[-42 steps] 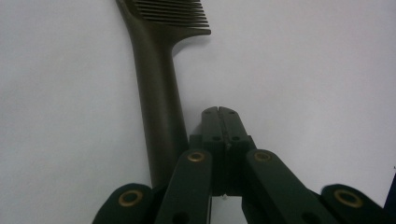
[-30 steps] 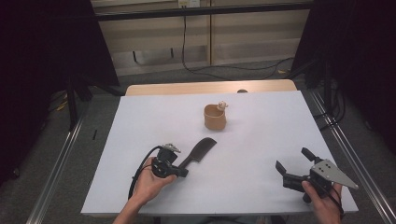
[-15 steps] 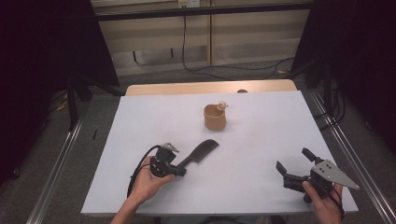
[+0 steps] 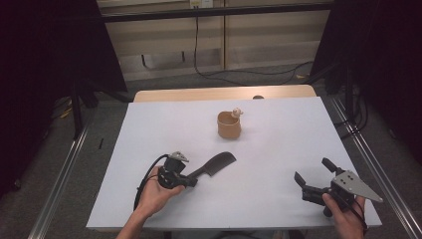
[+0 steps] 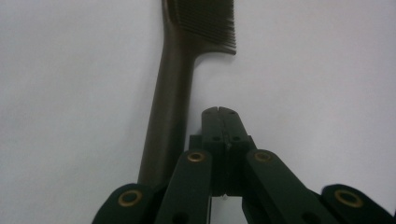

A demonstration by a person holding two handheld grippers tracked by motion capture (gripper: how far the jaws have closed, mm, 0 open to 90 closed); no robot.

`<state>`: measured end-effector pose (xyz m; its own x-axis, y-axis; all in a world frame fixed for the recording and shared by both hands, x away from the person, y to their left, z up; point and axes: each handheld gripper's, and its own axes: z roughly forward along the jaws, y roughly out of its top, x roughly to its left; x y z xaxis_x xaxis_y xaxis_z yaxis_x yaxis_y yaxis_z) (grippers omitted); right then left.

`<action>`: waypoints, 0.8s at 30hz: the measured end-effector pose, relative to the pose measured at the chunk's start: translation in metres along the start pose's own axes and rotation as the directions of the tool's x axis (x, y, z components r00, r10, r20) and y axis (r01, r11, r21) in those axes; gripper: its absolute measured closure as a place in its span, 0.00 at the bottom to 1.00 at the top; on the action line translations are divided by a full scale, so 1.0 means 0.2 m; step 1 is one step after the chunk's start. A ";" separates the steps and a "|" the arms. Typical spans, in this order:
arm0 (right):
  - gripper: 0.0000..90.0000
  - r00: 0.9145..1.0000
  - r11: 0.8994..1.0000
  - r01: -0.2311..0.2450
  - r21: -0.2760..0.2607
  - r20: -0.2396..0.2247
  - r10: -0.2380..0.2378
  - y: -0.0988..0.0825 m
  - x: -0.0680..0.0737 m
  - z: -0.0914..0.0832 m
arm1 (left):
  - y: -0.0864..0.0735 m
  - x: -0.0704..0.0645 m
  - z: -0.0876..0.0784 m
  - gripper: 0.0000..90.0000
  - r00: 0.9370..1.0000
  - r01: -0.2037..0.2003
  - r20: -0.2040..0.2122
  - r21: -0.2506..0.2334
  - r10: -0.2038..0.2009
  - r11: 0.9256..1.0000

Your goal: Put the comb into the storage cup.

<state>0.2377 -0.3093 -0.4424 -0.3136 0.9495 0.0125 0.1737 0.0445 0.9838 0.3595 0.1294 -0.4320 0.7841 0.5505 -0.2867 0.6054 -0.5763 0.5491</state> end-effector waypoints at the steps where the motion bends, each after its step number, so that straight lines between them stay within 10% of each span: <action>1: 0.00 1.000 1.000 0.000 0.000 0.000 0.000 0.00 0.00 0.00 | 0.00 -0.01 0.00 1.00 1.000 0.004 0.011 -0.015 -0.004 1.000; 16: 0.00 1.000 1.000 -0.002 0.000 0.003 0.002 0.00 0.00 0.00 | 0.03 -0.03 -0.11 0.90 0.995 -0.093 0.001 -0.195 0.095 0.976; 24: 0.00 1.000 1.000 -0.002 0.000 0.000 0.002 0.00 0.00 0.00 | 0.03 -0.04 -0.16 0.43 0.997 -0.076 -0.016 -0.269 0.074 0.960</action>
<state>0.2381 -0.3100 -0.4425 -0.3130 0.9497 0.0140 0.1740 0.0428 0.9838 0.3523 0.1406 -0.4009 0.8245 0.5159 -0.2324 0.4850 -0.4328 0.7599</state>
